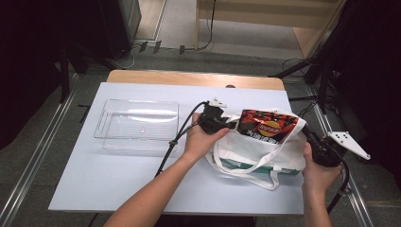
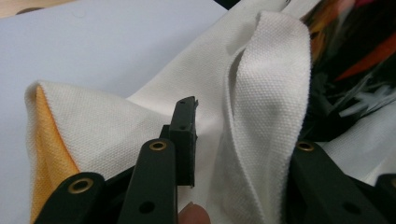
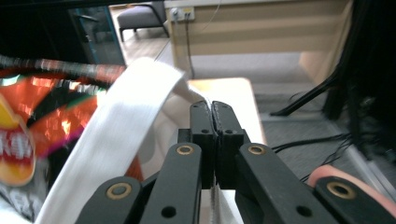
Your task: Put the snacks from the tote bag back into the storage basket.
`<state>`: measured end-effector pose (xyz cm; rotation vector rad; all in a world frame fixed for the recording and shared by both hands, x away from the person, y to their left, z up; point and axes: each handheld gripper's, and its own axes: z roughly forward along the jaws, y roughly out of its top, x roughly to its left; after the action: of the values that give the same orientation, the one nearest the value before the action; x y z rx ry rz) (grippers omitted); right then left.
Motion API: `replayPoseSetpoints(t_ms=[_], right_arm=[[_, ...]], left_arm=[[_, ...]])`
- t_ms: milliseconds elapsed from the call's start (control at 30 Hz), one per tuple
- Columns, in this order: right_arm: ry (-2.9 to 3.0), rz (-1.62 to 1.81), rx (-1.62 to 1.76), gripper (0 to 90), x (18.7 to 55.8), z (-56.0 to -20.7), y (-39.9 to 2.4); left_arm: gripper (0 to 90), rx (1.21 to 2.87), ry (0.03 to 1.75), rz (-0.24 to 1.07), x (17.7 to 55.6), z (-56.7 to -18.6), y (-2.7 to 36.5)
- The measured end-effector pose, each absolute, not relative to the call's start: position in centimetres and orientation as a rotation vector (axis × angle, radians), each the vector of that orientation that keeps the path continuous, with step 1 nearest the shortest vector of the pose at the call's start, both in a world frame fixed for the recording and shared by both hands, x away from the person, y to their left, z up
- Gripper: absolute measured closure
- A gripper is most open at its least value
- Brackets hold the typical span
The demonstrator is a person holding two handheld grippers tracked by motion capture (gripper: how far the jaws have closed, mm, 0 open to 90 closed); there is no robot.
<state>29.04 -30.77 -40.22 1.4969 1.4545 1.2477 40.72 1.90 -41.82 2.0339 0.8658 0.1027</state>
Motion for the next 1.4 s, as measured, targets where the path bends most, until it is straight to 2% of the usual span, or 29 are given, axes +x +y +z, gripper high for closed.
replayPoseSetpoints(t_ms=[167, 333, 433, 633, 733, 767, 1000, 1133, 1233, 1300, 1367, 1400], right_arm=[[1.502, 1.288, 1.524, 90.0, 29.6, -42.0, -30.3], [1.518, 1.319, 1.522, 90.0, 30.2, -43.1, -29.7], [1.529, 1.371, 1.517, 90.0, 30.9, -43.7, -29.2], [1.621, 1.389, 1.473, 89.2, 33.0, -45.0, -27.1], [1.592, 1.438, 1.500, 82.3, 32.8, -44.8, -28.0], [1.559, 1.434, 1.489, 76.5, 32.1, -44.3, -28.3], [1.379, 1.383, 1.422, 58.9, 27.4, -40.8, -29.8], [1.325, 1.422, 1.356, 53.3, 24.8, -39.6, -28.9], [1.394, 1.429, 1.347, 38.4, 24.7, -39.5, -27.4], [1.442, 1.373, 1.399, 42.6, 25.6, -39.9, -26.8], [1.472, 1.324, 1.443, 60.4, 26.3, -40.7, -26.9], [1.474, 1.312, 1.454, 72.6, 26.5, -41.1, -27.2]], left_arm=[[66.1, 2.000, 0.849, 0.169, 39.5, -42.6, 2.1], [74.8, 1.949, 0.831, 0.231, 37.7, -43.4, 2.3], [74.3, 1.901, 0.829, 0.266, 36.8, -43.8, 2.7], [67.7, 1.821, 0.846, 0.306, 36.0, -45.4, 3.7], [67.6, 1.808, 0.819, 0.341, 35.5, -46.1, 3.9], [67.7, 1.796, 0.818, 0.334, 35.5, -46.3, 4.0], [67.8, 1.787, 0.823, 0.347, 35.5, -46.6, 4.0], [66.1, 1.778, 0.837, 0.329, 35.6, -46.7, 4.1], [65.1, 1.780, 0.832, 0.346, 35.5, -46.7, 4.1], [64.3, 1.779, 0.829, 0.345, 35.5, -46.7, 4.2], [62.5, 1.776, 0.831, 0.337, 35.5, -46.7, 4.3], [61.4, 1.774, 0.832, 0.332, 35.5, -46.7, 4.4]])
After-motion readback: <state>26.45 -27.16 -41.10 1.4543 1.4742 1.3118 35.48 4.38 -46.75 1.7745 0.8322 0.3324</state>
